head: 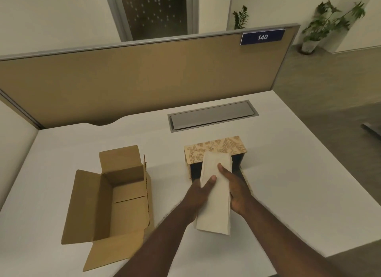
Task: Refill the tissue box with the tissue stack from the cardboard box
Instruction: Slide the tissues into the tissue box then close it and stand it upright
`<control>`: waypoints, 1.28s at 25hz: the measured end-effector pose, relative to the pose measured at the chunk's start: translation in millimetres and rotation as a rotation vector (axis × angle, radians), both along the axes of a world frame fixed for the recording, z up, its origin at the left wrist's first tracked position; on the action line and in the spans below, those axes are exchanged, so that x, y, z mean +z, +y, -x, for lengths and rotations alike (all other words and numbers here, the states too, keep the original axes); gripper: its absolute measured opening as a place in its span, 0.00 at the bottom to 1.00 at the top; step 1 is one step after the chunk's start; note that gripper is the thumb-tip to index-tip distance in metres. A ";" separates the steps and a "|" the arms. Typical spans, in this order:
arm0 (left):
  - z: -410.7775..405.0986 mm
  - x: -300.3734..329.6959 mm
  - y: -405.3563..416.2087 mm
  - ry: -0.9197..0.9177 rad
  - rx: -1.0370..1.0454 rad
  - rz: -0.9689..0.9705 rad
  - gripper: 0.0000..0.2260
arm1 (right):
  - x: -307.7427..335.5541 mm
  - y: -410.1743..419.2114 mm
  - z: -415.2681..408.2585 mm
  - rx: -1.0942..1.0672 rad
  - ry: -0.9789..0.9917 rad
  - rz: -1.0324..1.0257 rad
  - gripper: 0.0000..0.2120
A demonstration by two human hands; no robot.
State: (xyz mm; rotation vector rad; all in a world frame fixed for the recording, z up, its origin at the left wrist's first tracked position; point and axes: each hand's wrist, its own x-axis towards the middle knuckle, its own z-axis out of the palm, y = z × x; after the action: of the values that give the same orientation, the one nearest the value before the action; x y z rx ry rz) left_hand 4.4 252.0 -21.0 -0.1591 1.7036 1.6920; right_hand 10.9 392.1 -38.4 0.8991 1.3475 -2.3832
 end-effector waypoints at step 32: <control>10.5 -76.2 -12.1 -0.251 0.379 -0.046 0.27 | -76.2 83.5 -2.1 -0.192 -0.116 0.134 0.20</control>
State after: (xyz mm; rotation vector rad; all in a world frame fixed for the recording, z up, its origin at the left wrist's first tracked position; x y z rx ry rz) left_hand -6.1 239.9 -97.2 -0.6800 1.5109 1.8855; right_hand 12.9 475.6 -114.6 1.1541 1.0886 -2.4830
